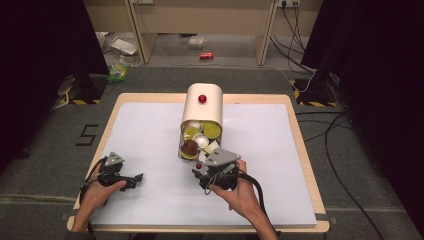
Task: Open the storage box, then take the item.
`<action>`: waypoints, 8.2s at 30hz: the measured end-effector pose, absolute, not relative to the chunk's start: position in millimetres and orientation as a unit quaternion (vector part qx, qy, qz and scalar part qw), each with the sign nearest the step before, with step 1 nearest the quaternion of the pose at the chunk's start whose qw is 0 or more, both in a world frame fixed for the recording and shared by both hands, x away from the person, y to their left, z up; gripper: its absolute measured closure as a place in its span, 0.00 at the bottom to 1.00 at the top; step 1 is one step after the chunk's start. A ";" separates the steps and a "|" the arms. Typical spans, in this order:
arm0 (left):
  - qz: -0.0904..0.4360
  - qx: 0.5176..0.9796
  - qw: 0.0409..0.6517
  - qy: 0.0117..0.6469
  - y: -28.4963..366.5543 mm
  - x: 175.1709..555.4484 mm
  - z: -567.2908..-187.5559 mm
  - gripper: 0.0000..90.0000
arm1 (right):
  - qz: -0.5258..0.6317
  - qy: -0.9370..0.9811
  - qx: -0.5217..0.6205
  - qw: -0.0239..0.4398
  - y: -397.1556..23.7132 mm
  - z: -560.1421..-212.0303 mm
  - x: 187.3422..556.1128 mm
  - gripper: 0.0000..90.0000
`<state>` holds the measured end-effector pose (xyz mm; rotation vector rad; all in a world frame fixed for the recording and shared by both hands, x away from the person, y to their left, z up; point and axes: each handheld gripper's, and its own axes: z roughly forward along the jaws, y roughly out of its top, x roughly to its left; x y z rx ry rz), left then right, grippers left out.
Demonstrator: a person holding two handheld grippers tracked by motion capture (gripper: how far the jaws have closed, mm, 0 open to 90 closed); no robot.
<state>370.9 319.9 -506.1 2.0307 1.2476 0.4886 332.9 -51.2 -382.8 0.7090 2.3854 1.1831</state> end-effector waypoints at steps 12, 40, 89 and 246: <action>0.188 0.783 0.347 0.481 319.8 370.9 -506.1 0.00 | 0.418 0.853 0.252 0.185 -51.1 -383.6 330.7 0.44; 0.189 0.783 0.346 0.481 319.5 371.1 -506.3 0.00 | 0.454 0.825 0.276 0.194 -54.3 -371.0 343.2 0.41; 0.189 0.784 0.345 0.481 319.1 371.4 -506.2 0.00 | 0.462 0.821 0.279 0.187 -29.4 -379.5 379.2 0.31; 0.189 0.783 0.346 0.481 319.3 371.1 -506.2 0.00 | 0.490 0.826 0.191 0.200 -29.7 -362.3 347.8 0.66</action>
